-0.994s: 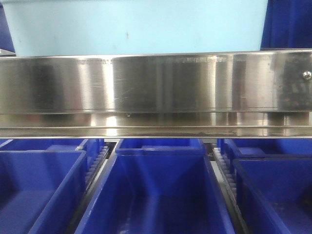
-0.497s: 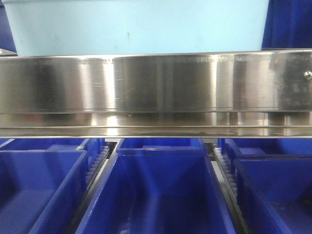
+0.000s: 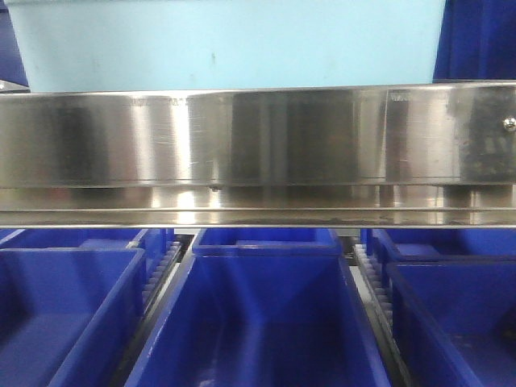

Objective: Move two blue bins to right shelf middle

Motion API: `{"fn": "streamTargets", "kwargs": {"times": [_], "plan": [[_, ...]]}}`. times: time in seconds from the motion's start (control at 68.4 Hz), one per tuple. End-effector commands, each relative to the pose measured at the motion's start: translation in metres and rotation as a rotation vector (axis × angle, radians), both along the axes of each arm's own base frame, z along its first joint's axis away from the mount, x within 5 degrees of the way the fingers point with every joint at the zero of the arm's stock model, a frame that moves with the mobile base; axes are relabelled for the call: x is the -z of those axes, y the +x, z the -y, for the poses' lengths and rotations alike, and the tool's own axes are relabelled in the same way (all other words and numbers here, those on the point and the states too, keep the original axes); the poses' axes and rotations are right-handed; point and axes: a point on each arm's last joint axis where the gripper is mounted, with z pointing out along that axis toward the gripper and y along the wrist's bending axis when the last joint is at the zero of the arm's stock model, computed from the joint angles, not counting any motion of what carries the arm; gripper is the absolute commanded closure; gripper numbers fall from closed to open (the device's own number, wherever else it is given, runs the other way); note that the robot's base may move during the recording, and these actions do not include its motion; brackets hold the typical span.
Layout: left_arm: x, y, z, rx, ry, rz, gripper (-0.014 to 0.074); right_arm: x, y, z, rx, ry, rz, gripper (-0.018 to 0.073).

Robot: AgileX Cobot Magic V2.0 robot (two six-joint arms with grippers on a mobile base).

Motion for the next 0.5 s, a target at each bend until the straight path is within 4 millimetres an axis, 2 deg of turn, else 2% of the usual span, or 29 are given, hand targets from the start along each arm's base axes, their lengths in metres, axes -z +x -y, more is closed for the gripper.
{"fn": "streamTargets", "kwargs": {"times": [0.0, 0.38, 0.483], "plan": [[-0.0192, -0.0087, -0.001, 0.017, -0.127, 0.079, 0.0707, -0.0022, -0.0015, 0.0031, -0.008, -0.046, 0.025, 0.0713], [-0.0188, -0.0087, -0.001, 0.017, -0.125, 0.075, 0.0707, -0.0042, -0.0004, 0.0027, -0.007, -0.036, 0.048, 0.0713], [-0.0124, -0.0101, -0.0001, 0.026, -0.111, 0.003, 0.0707, -0.004, -0.0004, 0.0027, -0.007, -0.037, 0.046, 0.0713]]}}
